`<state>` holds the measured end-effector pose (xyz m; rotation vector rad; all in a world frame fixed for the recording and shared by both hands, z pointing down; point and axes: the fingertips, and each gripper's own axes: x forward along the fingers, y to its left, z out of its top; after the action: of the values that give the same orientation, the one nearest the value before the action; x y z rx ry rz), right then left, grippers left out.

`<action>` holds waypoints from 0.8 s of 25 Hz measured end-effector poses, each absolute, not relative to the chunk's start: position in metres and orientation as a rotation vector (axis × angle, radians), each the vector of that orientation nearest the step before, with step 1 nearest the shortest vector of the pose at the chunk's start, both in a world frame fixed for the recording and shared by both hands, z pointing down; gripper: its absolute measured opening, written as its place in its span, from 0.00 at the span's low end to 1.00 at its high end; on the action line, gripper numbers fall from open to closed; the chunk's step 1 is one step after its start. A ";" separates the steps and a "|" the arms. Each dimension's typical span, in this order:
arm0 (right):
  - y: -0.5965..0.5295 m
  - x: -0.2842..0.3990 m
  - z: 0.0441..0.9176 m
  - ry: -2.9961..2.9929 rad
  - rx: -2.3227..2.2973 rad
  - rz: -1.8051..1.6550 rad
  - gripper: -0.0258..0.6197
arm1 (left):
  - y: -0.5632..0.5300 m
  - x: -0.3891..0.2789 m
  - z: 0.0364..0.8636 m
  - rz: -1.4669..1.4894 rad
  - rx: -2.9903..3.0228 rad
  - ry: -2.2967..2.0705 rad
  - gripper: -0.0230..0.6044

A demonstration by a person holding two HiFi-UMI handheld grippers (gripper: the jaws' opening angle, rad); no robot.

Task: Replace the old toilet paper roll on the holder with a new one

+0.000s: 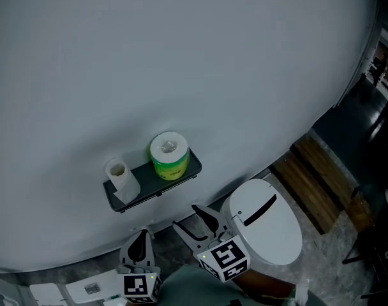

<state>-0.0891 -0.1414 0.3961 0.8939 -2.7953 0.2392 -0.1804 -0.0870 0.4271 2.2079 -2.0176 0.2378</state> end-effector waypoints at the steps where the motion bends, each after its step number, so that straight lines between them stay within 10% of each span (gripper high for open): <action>1: -0.142 -0.089 0.397 -2.795 0.894 0.239 0.46 | -0.088 -0.180 0.428 0.244 2.210 -2.015 0.04; 20: -0.178 -0.082 0.393 -2.777 0.966 0.191 0.46 | -0.109 -0.181 0.424 0.206 2.179 -2.023 0.04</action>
<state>-0.0819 -0.1784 0.3934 0.9656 -2.7772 0.1913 -0.1808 -0.1086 0.4235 2.1792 -2.0226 0.2061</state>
